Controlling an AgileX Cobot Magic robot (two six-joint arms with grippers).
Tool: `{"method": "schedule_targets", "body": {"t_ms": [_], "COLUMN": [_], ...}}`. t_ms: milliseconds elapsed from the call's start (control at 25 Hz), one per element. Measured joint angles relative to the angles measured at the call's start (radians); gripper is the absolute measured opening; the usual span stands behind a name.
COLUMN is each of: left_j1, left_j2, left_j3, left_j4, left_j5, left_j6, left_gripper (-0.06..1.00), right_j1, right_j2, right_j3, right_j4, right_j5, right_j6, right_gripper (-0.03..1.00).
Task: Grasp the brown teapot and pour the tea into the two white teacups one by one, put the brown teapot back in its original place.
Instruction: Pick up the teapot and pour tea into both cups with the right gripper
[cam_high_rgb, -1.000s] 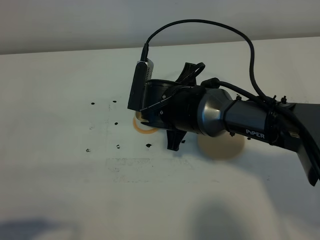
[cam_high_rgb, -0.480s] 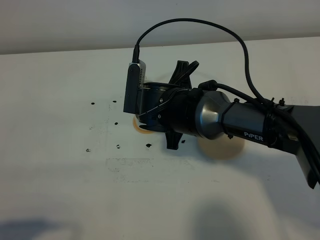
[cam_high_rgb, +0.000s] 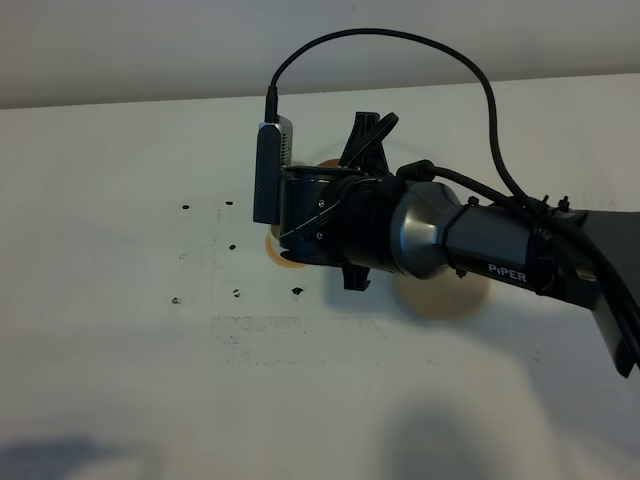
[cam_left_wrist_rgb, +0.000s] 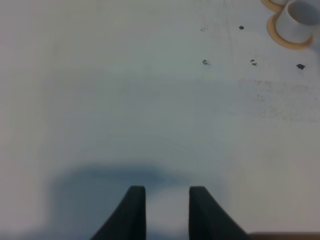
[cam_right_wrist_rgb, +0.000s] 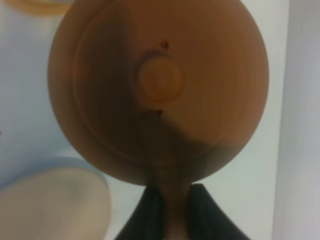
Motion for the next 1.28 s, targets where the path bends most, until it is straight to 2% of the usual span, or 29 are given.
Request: {"method": "schedule_targets", "body": {"t_ms": [1280], "left_j1": [0.000], "left_j2": [0.000], "left_j3": [0.000], "left_j4": [0.000], "left_j5": [0.000], "left_j6": [0.000], "left_gripper": [0.21], "right_j1": [0.000], "right_j2": [0.000], "right_j3": [0.000], "right_j4": [-0.026], "right_j5": [0.046], "right_j6": [-0.135], "right_gripper": [0.09]}}
